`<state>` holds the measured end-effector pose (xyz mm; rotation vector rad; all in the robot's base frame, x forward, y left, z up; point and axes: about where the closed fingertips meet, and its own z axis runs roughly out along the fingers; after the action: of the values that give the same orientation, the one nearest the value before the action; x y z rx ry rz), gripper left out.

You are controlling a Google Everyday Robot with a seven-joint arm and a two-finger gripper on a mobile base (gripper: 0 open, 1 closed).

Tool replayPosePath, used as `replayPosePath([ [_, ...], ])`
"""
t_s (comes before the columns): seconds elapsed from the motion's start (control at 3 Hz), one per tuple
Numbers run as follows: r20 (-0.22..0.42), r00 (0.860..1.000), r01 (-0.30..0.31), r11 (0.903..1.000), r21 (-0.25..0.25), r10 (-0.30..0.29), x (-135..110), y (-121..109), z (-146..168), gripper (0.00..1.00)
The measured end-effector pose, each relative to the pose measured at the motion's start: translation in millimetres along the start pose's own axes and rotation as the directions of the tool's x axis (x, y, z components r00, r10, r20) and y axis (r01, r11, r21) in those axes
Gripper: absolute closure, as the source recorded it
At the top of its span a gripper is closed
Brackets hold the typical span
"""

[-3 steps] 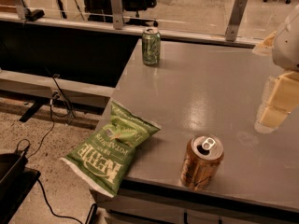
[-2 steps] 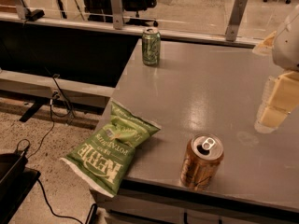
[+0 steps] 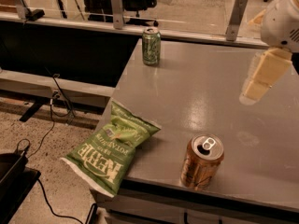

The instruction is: Pick green can

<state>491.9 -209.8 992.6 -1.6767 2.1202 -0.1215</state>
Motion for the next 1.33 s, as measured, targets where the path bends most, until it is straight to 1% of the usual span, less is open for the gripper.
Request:
replayPosePath([
  [0.33, 0.133, 0.990, -0.042, 0.9983, 0.040, 0.037, -20.3, -50.8, 11.3, 0.00],
  [0.67, 0.314, 0.942, -0.135, 0.9897, 0.048, 0.114, -55.5, -100.8, 30.6, 0.00],
  [1.0, 0.445, 0.872, -0.250, 0.9674, 0.041, 0.206, -81.3, -135.6, 60.6, 0.00],
  [1.33, 0.494, 0.818, -0.362, 0.9313, 0.044, 0.295, -93.1, -152.3, 103.1, 0.00],
])
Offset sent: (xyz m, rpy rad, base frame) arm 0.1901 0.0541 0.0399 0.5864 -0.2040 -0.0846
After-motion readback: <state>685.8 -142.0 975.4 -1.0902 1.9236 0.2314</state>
